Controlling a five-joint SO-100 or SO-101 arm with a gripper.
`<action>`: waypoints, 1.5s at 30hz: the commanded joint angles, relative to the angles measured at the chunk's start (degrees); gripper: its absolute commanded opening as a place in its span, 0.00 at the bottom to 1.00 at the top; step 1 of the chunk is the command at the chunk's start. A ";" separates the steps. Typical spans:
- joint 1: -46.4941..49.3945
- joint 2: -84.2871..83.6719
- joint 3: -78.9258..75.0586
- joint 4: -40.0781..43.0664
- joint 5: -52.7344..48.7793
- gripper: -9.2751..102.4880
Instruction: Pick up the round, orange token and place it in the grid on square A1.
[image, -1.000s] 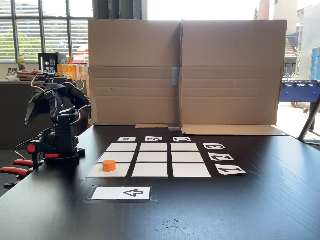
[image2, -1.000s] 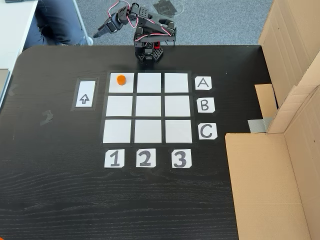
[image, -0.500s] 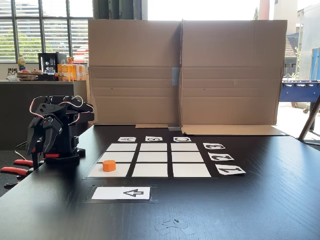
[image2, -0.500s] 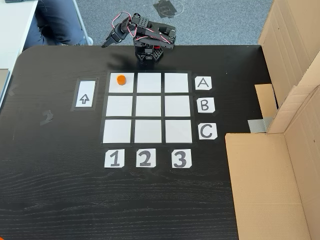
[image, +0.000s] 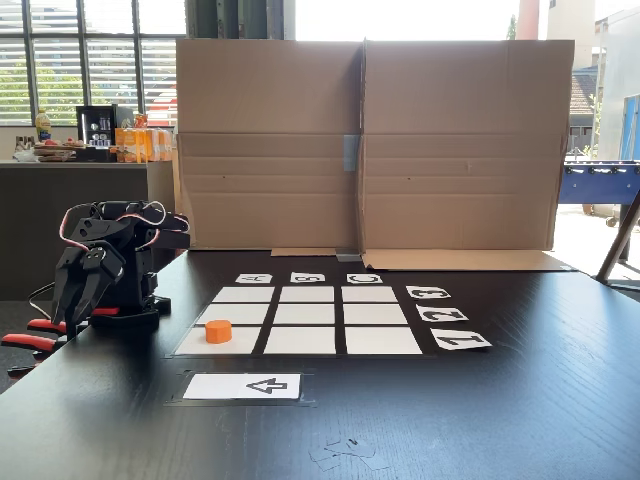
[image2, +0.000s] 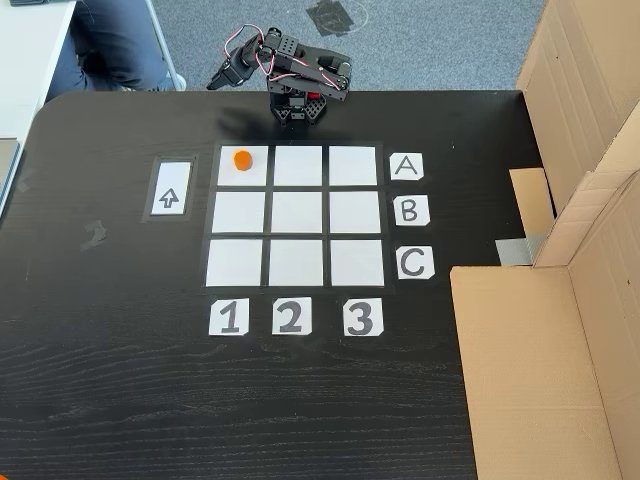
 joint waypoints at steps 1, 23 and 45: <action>2.20 0.53 0.09 0.18 -0.70 0.14; 1.76 0.62 0.09 0.88 -1.23 0.08; 1.76 0.62 0.09 0.88 -1.23 0.08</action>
